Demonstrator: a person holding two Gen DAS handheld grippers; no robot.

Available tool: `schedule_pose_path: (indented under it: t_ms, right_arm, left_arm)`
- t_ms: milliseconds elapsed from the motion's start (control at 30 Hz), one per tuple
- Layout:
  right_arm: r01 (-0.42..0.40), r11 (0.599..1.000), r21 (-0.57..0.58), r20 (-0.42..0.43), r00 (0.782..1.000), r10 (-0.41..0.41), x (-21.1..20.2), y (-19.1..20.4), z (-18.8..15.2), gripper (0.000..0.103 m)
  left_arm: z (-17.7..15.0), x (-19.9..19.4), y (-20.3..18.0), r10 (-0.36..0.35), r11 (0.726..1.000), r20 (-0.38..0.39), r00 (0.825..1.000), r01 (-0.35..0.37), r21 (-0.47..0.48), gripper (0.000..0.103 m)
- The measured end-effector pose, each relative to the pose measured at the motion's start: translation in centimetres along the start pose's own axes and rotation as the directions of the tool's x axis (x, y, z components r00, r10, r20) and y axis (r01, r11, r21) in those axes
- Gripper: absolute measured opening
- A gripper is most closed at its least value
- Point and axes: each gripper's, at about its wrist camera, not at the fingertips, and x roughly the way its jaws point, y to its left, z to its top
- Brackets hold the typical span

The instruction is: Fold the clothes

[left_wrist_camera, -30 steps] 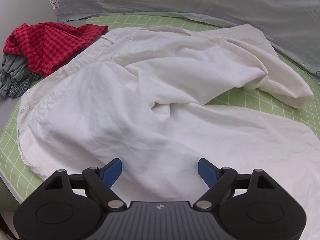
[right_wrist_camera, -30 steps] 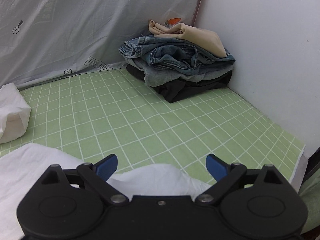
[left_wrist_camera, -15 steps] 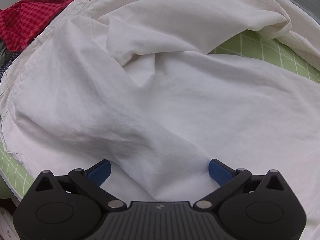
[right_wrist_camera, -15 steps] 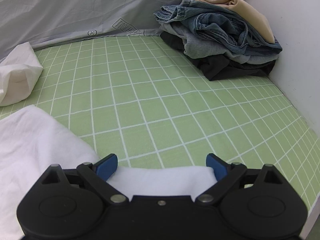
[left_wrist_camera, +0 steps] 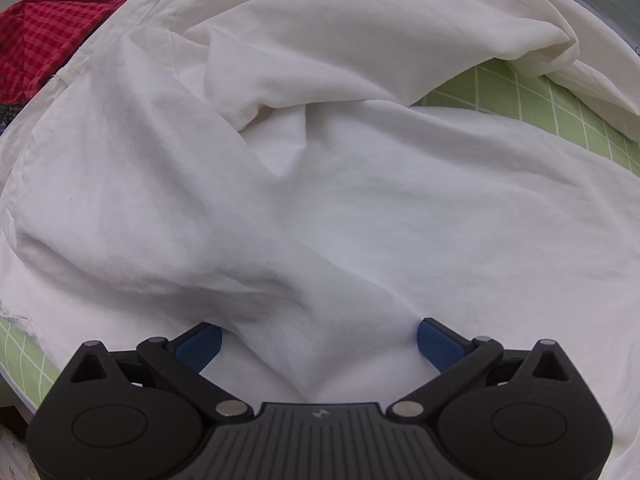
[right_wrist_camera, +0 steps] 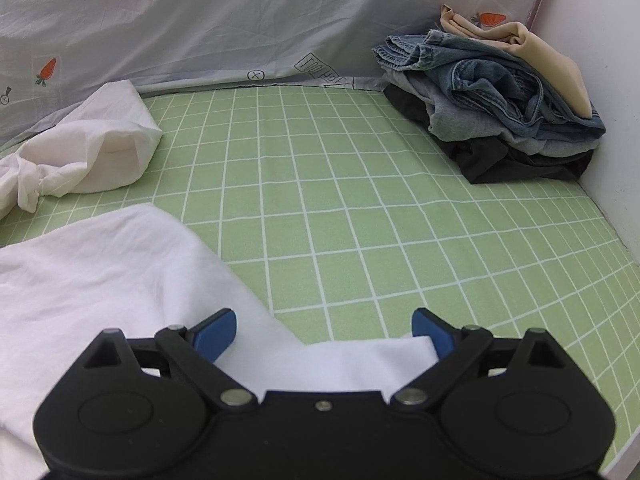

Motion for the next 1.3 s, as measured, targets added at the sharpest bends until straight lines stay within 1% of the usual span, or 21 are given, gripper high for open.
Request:
schedule_pose_path:
  t_ms: [133, 200, 300, 400, 467, 500, 533, 567, 667, 700, 767, 800, 867, 900, 933, 1000, 1033, 1067, 1133, 1200, 1300]
  right_arm:
    - [-0.14, 0.983, 0.122, -0.011, 0.99, 0.142, 1.3, -0.8, 2.1, 0.095]
    - [-0.243, 0.959, 0.148, -0.044, 0.967, 0.251, 2.9, -0.7, 2.7, 0.092]
    - [-0.309, 0.944, 0.113, -0.099, 0.942, 0.32, 4.6, 1.2, 2.9, 0.088]
    - [-0.336, 0.94, 0.06, -0.139, 0.93, 0.341, 5.6, 3.0, 2.7, 0.072]
    - [-0.343, 0.938, 0.038, -0.146, 0.927, 0.345, 5.9, 3.7, 2.6, 0.042]
    - [-0.351, 0.935, 0.039, -0.126, 0.927, 0.353, 5.6, 3.6, 2.6, 0.035]
    - [-0.359, 0.932, 0.04, -0.105, 0.926, 0.361, 5.3, 3.5, 2.7, 0.014]
    - [-0.364, 0.93, 0.049, -0.077, 0.927, 0.367, 4.9, 3.4, 2.9, 0.009]
    - [-0.337, 0.94, 0.058, 0.077, 0.94, 0.332, 2.3, 3.3, 4.3, 0.005]
    - [-0.33, 0.943, 0.036, 0.141, 0.936, 0.322, 0.9, 3.6, 4.9, 0.005]
    - [-0.309, 0.95, -0.038, 0.268, 0.913, 0.307, -2.2, 4.7, 5.7, 0.004]
    - [-0.293, 0.953, -0.074, 0.308, 0.902, 0.301, -3.4, 5.3, 5.8, 0.004]
    - [-0.263, 0.954, -0.141, 0.33, 0.896, 0.296, -4.2, 6.8, 5.4, 0.004]
    - [-0.25, 0.952, -0.179, 0.317, 0.901, 0.296, -3.9, 7.6, 4.9, 0.004]
    - [-0.242, 0.945, -0.222, 0.269, 0.916, 0.298, -2.8, 8.4, 4.1, 0.004]
    - [-0.248, 0.932, -0.266, 0.12, 0.95, 0.287, 0.5, 9.5, 2.0, 0.004]
    - [-0.254, 0.926, -0.28, 0.042, 0.96, 0.276, 2.2, 9.9, 0.8, 0.004]
    - [-0.257, 0.922, -0.291, 0.002, 0.963, 0.269, 3.0, 10.2, 0.0, 0.004]
    - [-0.252, 0.916, -0.311, 0.013, 0.963, 0.27, 2.7, 10.2, -1.0, 0.004]
    - [-0.267, 0.916, -0.299, -0.008, 0.961, 0.277, 2.4, 10.0, -0.7, 0.004]
    - [-0.302, 0.932, -0.201, 0.004, 0.951, 0.309, 1.6, 8.3, 0.8, 0.009]
  left_arm:
    - [-0.8, 0.0, 0.9, -0.014, 0.999, 0.006, 1.0, 0.014, -0.042, 0.103]
    - [-1.3, 0.0, 1.5, -0.027, 0.997, 0.006, 1.0, 0.027, -0.067, 0.103]
    - [-1.8, -0.1, 1.9, -0.024, 0.998, 0.017, 1.0, 0.025, -0.06, 0.103]
    - [-2.3, -0.2, 2.4, -0.027, 0.998, 0.02, 0.999, 0.028, -0.062, 0.103]
    - [-2.6, -0.3, 2.7, -0.027, 0.998, 0.022, 0.999, 0.028, -0.061, 0.103]
    - [-2.7, -0.3, 2.9, -0.027, 0.998, 0.022, 0.999, 0.028, -0.06, 0.103]
    - [-2.9, -0.3, 3.1, -0.027, 0.998, 0.022, 0.999, 0.028, -0.059, 0.103]
    - [-3.0, -0.4, 3.2, -0.028, 0.998, 0.022, 0.999, 0.029, -0.058, 0.103]
    - [-3.4, -0.5, 3.4, -0.034, 0.999, 0.025, 0.999, 0.035, -0.036, 0.103]
    - [-3.6, -0.5, 3.3, -0.034, 0.999, 0.028, 0.999, 0.035, -0.027, 0.103]
    - [-4.0, -0.6, 3.4, -0.035, 0.999, 0.033, 0.999, 0.035, -0.021, 0.103]
    - [-4.2, -0.6, 3.6, -0.035, 0.999, 0.035, 0.999, 0.036, -0.021, 0.103]
    - [-4.6, -0.6, 4.0, -0.036, 0.999, 0.038, 0.999, 0.037, -0.021, 0.103]
    - [-4.7, -0.6, 4.1, -0.036, 0.999, 0.038, 0.999, 0.037, -0.022, 0.103]
    - [-4.9, -0.6, 4.3, -0.036, 0.999, 0.038, 0.999, 0.037, -0.022, 0.103]
    - [-5.2, -0.6, 4.7, -0.037, 0.999, 0.038, 0.999, 0.037, -0.019, 0.103]
    - [-5.3, -0.7, 4.9, -0.037, 0.999, 0.039, 0.999, 0.038, -0.018, 0.103]
    - [-5.5, -0.7, 5.1, -0.037, 0.999, 0.041, 0.998, 0.038, -0.018, 0.103]
    - [-5.7, -0.7, 5.0, -0.036, 0.999, 0.047, 0.998, 0.037, -0.019, 0.103]
    - [-5.2, -0.7, 3.3, -0.035, 0.999, 0.05, 0.998, 0.036, -0.02, 0.103]
    - [-5.7, -0.7, 3.5, -0.035, 0.999, 0.047, 0.998, 0.036, -0.019, 0.103]
